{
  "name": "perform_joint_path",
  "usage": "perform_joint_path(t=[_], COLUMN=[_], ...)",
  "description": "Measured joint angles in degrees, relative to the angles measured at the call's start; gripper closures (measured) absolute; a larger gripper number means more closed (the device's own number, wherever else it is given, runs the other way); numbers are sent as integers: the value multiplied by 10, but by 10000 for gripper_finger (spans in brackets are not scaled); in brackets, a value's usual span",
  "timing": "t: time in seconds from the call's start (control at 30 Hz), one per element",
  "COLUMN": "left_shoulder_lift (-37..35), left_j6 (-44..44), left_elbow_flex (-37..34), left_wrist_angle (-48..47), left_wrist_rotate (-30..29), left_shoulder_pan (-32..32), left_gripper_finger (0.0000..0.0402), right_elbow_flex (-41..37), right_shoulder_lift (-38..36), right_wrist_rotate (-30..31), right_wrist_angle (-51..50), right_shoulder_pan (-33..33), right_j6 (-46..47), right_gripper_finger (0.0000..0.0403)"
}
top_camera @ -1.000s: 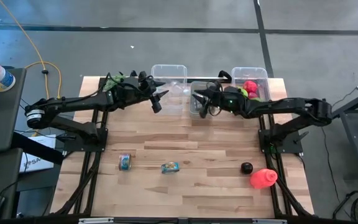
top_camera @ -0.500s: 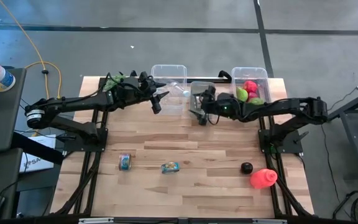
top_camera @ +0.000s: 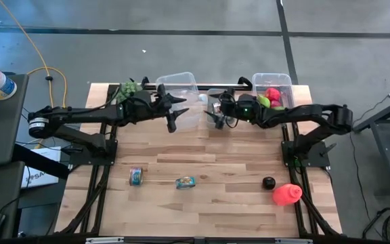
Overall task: Pick & Place Food Item
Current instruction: Put the transparent bottle into the left transparent bin, then put the transparent bottle into the left transparent bin upright
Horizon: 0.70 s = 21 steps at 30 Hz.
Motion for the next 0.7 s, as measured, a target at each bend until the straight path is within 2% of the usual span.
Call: perform_joint_path(t=[0.23, 0.47, 0.57, 0.7], left_shoulder_lift=[0, 0, 0, 0], left_j6=[15, 15, 15, 15], left_elbow_flex=[0, 0, 0, 0], left_wrist_angle=[2, 1, 1, 2], left_wrist_rotate=[-44, -48, -48, -48], left_shoulder_pan=[-17, -16, -15, -14], left_gripper_finger=[236, 236, 236, 236], right_elbow_flex=[0, 0, 2, 14], right_shoulder_lift=[74, 117, 117, 117], right_wrist_rotate=[-2, -3, -35, -71], right_wrist_angle=[131, 232, 253, 240], right_shoulder_pan=[-1, -2, -9, -33], right_j6=[-54, -92, -89, -42], right_gripper_finger=[66, 66, 66, 66])
